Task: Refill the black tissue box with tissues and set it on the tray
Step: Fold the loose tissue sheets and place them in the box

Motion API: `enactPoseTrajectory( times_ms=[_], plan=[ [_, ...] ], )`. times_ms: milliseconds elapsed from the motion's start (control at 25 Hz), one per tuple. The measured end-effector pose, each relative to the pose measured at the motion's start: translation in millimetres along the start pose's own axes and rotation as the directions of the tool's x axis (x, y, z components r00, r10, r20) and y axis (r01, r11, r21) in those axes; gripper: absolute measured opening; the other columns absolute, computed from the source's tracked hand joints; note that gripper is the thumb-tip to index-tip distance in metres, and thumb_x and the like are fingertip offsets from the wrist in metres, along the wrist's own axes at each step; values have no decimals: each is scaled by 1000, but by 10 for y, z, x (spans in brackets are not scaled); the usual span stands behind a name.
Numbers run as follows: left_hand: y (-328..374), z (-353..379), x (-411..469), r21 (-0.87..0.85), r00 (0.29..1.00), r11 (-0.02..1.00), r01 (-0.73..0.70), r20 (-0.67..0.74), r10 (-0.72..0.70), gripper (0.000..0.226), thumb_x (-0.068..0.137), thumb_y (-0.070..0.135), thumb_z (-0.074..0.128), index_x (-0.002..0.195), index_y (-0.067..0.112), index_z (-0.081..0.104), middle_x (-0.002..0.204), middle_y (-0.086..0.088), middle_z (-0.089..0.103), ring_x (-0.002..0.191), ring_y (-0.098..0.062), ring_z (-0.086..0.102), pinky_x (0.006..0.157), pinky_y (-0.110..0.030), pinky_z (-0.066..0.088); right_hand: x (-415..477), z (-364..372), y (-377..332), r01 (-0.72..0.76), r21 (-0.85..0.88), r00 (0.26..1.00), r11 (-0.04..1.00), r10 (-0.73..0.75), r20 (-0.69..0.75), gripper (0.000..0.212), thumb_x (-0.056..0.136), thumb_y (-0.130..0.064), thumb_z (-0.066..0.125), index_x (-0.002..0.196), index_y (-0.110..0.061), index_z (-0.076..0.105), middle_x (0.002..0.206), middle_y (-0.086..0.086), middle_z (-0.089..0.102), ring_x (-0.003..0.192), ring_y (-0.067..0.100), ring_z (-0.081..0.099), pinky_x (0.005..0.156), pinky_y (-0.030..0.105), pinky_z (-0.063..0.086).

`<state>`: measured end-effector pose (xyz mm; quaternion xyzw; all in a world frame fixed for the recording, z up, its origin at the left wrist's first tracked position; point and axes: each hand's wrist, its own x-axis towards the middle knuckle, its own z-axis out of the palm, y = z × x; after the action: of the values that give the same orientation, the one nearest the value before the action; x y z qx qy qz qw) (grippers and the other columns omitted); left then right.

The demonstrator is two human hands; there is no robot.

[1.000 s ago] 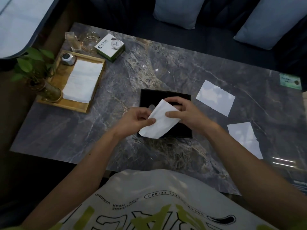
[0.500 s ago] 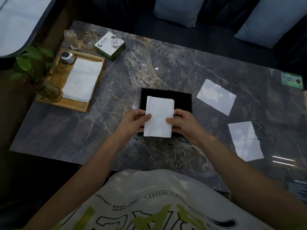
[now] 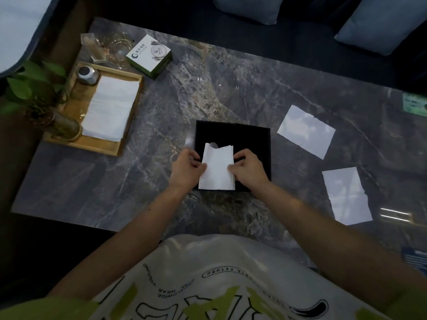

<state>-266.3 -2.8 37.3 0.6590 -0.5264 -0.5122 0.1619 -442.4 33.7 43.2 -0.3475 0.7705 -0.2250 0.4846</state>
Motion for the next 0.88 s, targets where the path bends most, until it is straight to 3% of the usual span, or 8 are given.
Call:
enactPoseTrajectory(
  times_ms=[80,200,360,480,560,640,680,880],
  plan=[
    [43,26,90,104,998,993,-60,5,60,7,85,12,67,90,12,62,90,-7,68,82,-16,63,74,-24,49,25,16,-48,81,-89,996,993,-85,-42,21,85,-6,62,101,-14,50,74,5,60,67,13,57,58,20,47],
    [69,69,233,238,996,969,-68,67,53,21,87,6,58,103,10,71,102,-9,72,80,-14,62,72,-14,44,131,49,-90,195,-220,978,956,-208,-36,15,89,-4,56,98,-15,53,71,8,59,59,16,53,52,26,45],
    [87,151,363,399,984,913,-82,175,12,40,89,3,45,127,4,59,118,-17,65,100,-29,64,84,-28,50,338,141,-143,167,-361,986,918,-154,65,28,95,-6,48,118,-9,64,116,10,66,102,24,65,86,32,54],
    [98,240,444,486,965,863,-138,263,6,21,88,-1,43,100,1,60,93,-12,60,99,-34,59,84,-36,47,413,184,-178,152,-458,980,876,-72,187,41,93,-3,47,134,-1,53,131,17,57,117,30,57,95,34,50],
    [132,276,476,551,944,815,-181,330,-14,18,88,-4,45,99,-3,60,100,-19,57,102,-37,58,85,-39,47,439,207,-216,163,-495,971,854,-51,232,32,91,-1,48,121,6,57,117,20,59,107,34,59,88,39,53],
    [154,303,513,619,921,758,-208,385,-62,22,90,-1,49,109,-9,56,117,-26,53,107,-39,56,90,-41,46,480,232,-227,163,-545,958,823,-1,286,7,88,3,50,87,-1,56,90,12,55,92,31,59,66,32,50],
    [154,316,533,647,914,731,-217,398,-82,25,90,1,50,112,-10,55,121,-26,51,108,-39,56,91,-40,46,487,243,-249,175,-584,953,792,12,303,14,87,3,52,77,-7,49,84,8,51,87,28,57,58,27,44],
    [125,360,643,693,894,675,-252,434,-112,30,91,7,52,118,-7,53,127,-28,48,111,-38,54,94,-40,44,485,259,-316,271,-647,917,713,14,399,21,90,-6,57,77,-12,42,111,22,56,83,25,51,65,30,37]
  ],
)
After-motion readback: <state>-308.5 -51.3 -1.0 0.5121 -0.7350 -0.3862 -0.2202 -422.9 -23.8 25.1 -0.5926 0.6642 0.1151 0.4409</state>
